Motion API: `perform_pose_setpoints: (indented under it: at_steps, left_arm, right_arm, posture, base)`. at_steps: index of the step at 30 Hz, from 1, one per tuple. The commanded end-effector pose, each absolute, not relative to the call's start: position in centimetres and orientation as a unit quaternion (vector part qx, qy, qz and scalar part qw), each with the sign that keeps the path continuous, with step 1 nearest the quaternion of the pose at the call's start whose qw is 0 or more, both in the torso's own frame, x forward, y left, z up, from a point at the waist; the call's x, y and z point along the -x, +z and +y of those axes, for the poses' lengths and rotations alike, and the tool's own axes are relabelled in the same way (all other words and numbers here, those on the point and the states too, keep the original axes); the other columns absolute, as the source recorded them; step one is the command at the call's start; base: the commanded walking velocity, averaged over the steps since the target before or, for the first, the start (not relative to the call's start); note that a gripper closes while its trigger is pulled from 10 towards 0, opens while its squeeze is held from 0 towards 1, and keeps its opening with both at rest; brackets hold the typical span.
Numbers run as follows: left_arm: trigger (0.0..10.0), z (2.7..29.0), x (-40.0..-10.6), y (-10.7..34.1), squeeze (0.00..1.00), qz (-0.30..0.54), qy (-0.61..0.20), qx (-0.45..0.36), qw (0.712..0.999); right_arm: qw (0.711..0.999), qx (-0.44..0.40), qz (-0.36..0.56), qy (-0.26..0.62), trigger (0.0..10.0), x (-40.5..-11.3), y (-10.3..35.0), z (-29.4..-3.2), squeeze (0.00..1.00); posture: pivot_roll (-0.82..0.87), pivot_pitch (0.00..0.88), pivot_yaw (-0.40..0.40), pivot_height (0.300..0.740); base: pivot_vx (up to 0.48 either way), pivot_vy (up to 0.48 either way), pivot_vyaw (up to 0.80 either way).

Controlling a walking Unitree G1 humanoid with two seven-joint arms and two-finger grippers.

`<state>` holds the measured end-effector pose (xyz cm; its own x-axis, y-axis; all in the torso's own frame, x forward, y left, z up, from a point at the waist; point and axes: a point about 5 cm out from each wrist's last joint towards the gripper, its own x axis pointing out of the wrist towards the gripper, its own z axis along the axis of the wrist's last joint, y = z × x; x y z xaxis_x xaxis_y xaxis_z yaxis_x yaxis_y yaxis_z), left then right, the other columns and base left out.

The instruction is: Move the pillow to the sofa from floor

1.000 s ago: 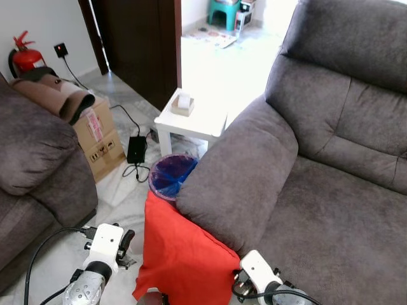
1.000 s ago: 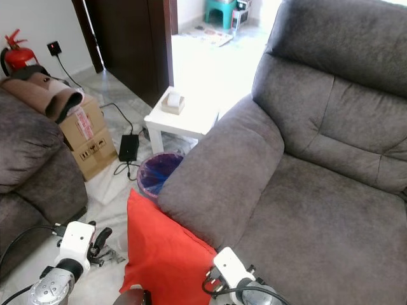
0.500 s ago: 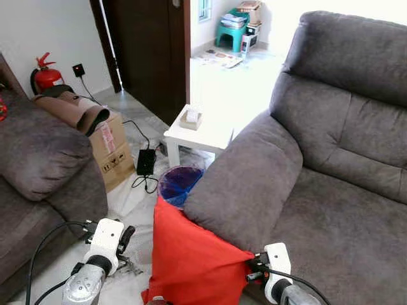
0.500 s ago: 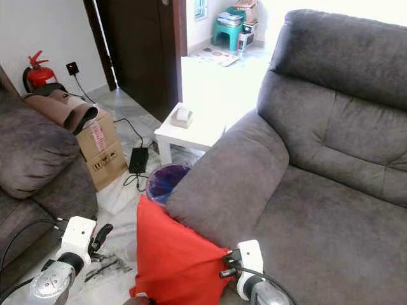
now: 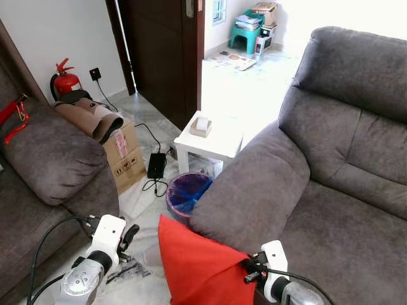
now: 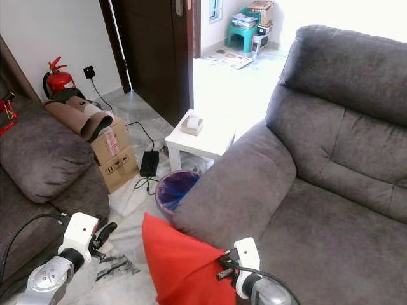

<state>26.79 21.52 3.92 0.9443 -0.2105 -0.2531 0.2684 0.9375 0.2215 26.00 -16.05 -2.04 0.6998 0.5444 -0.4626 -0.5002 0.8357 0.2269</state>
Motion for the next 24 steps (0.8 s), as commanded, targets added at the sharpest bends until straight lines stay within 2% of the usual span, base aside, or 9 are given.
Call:
perform_pose_setpoints:
  at_steps: [1, 6, 8, 10, 11, 12, 16, 22, 24]
  left_arm:
    - [10.0, 21.8, -26.2, 2.9, 0.00, 0.149, -0.153, -0.145, 0.966]
    - [10.0, 22.1, -26.2, 2.4, 0.00, 0.180, -0.201, -0.170, 0.948]
    - [10.0, 21.6, -25.9, 1.9, 0.00, 0.206, -0.273, -0.205, 0.917]
    - [10.0, 21.7, -25.7, 1.7, 0.00, 0.215, -0.291, -0.220, 0.906]
    - [10.0, 21.6, -25.7, 1.7, 0.31, 0.218, -0.304, -0.222, 0.900]
    - [10.0, 21.6, -25.7, 1.8, 1.00, 0.219, -0.319, -0.229, 0.893]
    - [10.0, 21.4, -25.7, 2.0, 1.00, 0.217, -0.365, -0.255, 0.869]
    - [10.0, 21.3, -25.4, 1.9, 1.00, 0.224, -0.410, -0.277, 0.840]
    - [10.0, 21.4, -25.0, 1.8, 1.00, 0.227, -0.442, -0.305, 0.812]
  right_arm:
    - [0.929, -0.020, 0.190, 0.319, 10.0, -28.6, 1.0, -15.9, 0.00]
    - [0.883, 0.000, 0.199, 0.426, 10.0, -28.0, 1.3, -15.8, 0.00]
    - [0.846, 0.018, 0.215, 0.487, 10.0, -27.6, 1.7, -16.1, 0.00]
    - [0.834, 0.021, 0.224, 0.505, 10.0, -27.5, 1.7, -16.2, 0.00]
    - [0.811, 0.033, 0.235, 0.535, 10.0, -27.1, 1.7, -16.2, 0.00]
    - [0.791, 0.047, 0.245, 0.558, 10.0, -26.8, 1.6, -16.2, 0.00]
    - [0.722, 0.072, 0.281, 0.628, 10.0, -25.5, 1.3, -16.2, 0.00]
    - [0.682, 0.096, 0.308, 0.656, 10.0, -24.5, 0.8, -16.1, 0.00]
    - [0.671, 0.105, 0.311, 0.665, 10.0, -24.3, 0.7, -15.9, 0.00]
  posture:
    - [0.18, 0.009, -0.010, 0.740]
    - [0.18, 0.005, -0.005, 0.740]
    - [0.17, 0.002, -0.007, 0.740]
    - [0.17, 0.000, -0.007, 0.740]
    - [0.17, 0.000, -0.007, 0.740]
    - [0.17, 0.000, -0.007, 0.740]
    - [0.16, 0.000, -0.006, 0.740]
    - [0.16, 0.000, -0.009, 0.740]
    - [0.16, 0.000, -0.009, 0.740]
  base:
    - [0.000, 0.000, 0.00]
    - [0.000, 0.000, 0.00]
    - [0.000, 0.000, 0.00]
    - [0.000, 0.000, 0.00]
    - [0.000, 0.000, 0.00]
    - [0.000, 0.000, 0.00]
    - [0.000, 0.000, 0.00]
    - [0.000, 0.000, 0.00]
    - [0.000, 0.000, 0.00]
